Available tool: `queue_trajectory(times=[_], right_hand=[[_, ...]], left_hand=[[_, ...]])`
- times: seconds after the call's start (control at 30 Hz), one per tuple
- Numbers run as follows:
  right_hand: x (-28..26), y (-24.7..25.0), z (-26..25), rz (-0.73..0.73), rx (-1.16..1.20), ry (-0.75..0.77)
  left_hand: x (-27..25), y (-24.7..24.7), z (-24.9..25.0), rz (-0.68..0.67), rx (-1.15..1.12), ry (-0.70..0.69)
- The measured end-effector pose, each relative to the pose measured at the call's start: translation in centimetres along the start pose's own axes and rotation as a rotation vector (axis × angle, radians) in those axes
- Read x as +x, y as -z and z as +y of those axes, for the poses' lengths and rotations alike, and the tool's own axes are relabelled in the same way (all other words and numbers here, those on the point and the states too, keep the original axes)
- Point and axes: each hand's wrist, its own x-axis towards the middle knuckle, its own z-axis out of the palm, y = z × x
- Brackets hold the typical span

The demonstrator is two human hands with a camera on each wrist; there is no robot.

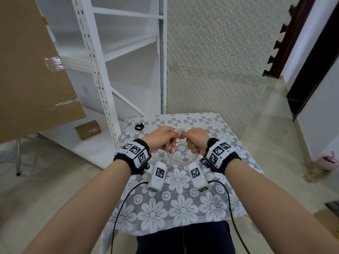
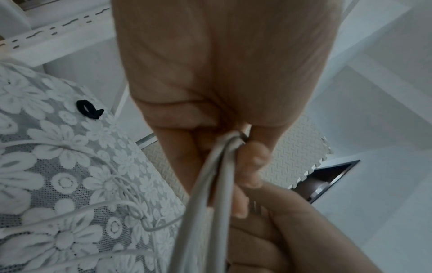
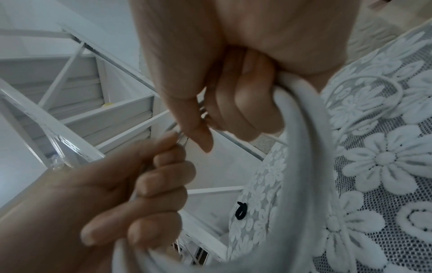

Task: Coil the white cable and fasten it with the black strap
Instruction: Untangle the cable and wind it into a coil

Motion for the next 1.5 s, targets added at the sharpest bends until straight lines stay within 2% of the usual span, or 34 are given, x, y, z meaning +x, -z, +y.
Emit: queue_trajectory(times=[0.23,0.33,0.5,0.7,1.0,1.33,1.5], right_hand=[[0.9,-0.3,0.1,0.141,-0.008,0.038],[1.0,-0.3,0.2,0.132,0.011,0.035],[0.9,-0.2,0.2,0.141,-0.041,0.137],[1.3,-0.7,0.5,0.362,-0.109,0.267],[1.1,-1.0,0.2,0.490,-0.173,0.352],[1.7,-1.0,0.6,0.479,-0.096,0.343],[1.6,-0.5,1.1,0.367,0.044,0.285]], left_hand=[[-0.1,0.0,0.1,-0.048,-0.089,-0.007],[-0.3,0.0,0.2,-0.056,-0.099,-0.012],[-0.4,-0.3,0.3,-0.039,-0.107,-0.015],[-0.2,-0.8,0.8,-0.016,-0.176,0.010],[0.0,-1.2,1.5,0.023,-0.203,-0.006],[0.2,-1.5,1.5,0.042,-0.277,-0.015],[0.0,-1.4,1.3,0.041,-0.294,-0.025]])
